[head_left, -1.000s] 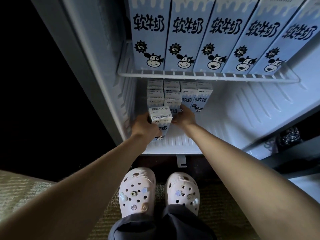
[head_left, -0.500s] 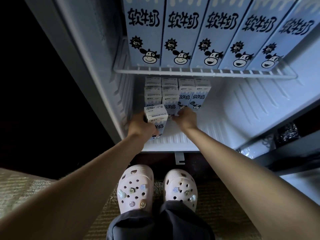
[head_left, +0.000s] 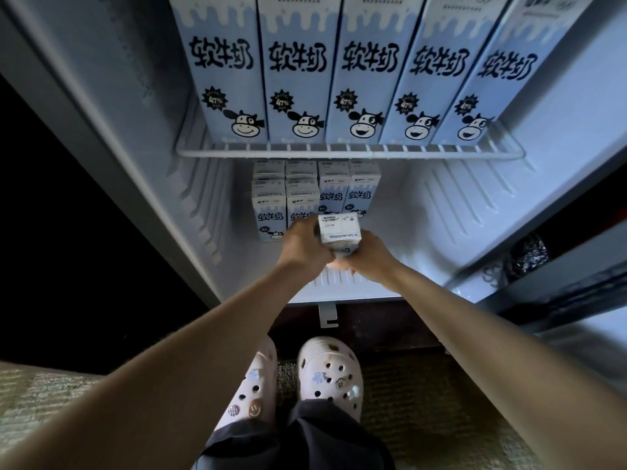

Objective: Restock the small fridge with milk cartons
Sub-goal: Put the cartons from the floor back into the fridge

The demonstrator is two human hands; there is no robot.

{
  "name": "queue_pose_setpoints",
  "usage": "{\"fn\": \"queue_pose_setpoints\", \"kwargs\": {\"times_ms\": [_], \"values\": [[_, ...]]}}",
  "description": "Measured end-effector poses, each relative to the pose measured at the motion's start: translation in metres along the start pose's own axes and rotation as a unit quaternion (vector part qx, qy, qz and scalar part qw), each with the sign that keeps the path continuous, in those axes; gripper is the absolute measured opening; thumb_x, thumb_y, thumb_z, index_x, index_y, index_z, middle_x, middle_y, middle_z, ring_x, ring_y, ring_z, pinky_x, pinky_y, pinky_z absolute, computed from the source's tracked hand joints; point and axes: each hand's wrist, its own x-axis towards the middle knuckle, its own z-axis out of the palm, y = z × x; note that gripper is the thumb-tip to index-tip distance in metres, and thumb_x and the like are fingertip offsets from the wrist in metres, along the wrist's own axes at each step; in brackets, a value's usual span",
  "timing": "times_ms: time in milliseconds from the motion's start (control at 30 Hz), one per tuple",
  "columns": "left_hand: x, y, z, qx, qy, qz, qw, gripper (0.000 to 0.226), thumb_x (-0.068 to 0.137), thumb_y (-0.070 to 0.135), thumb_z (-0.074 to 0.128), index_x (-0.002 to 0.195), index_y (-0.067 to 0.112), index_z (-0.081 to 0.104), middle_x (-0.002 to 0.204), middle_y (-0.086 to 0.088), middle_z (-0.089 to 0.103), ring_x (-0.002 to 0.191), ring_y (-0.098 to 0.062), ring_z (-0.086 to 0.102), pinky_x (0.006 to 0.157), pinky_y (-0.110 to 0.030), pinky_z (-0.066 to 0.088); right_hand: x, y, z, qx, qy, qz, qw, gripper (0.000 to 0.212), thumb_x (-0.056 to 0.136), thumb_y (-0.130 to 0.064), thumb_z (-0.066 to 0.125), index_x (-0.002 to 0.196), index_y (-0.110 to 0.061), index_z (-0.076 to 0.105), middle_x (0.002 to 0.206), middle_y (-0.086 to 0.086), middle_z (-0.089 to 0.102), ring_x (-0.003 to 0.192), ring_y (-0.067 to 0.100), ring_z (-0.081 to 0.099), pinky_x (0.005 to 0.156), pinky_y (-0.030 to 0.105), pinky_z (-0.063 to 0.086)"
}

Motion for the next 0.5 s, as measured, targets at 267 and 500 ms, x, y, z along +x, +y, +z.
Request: {"fn": "queue_pose_setpoints", "kwargs": {"times_ms": [267,500], "values": [[0.014,-0.022,-0.001,0.160,-0.022,-0.001,0.987,0.038,0.085,-0.004,0.046,0.121,0.004,0.053,0.125,-0.013,0.054,0.114,-0.025,0.053,0.089,-0.031,0.044,0.021,0.015,-0.011,0.087,0.056,0.088,0.991,0.047,0.074,0.001,0.072,0.117,-0.005,0.054,0.102,0.004,0.061,0.063,0.009,0.057,0.048,0.013,0.049],[0.026,-0.026,0.006,0.149,-0.064,-0.028,0.986,0.045,0.088,-0.004,0.045,0.131,0.007,0.044,0.138,-0.011,0.045,0.125,-0.026,0.044,0.086,-0.023,0.034,0.041,0.011,-0.007,0.132,0.071,0.094,0.984,0.051,0.074,0.011,0.068,0.121,-0.001,0.051,0.109,0.012,0.060,0.088,0.023,0.062,0.054,0.016,0.054]]}}
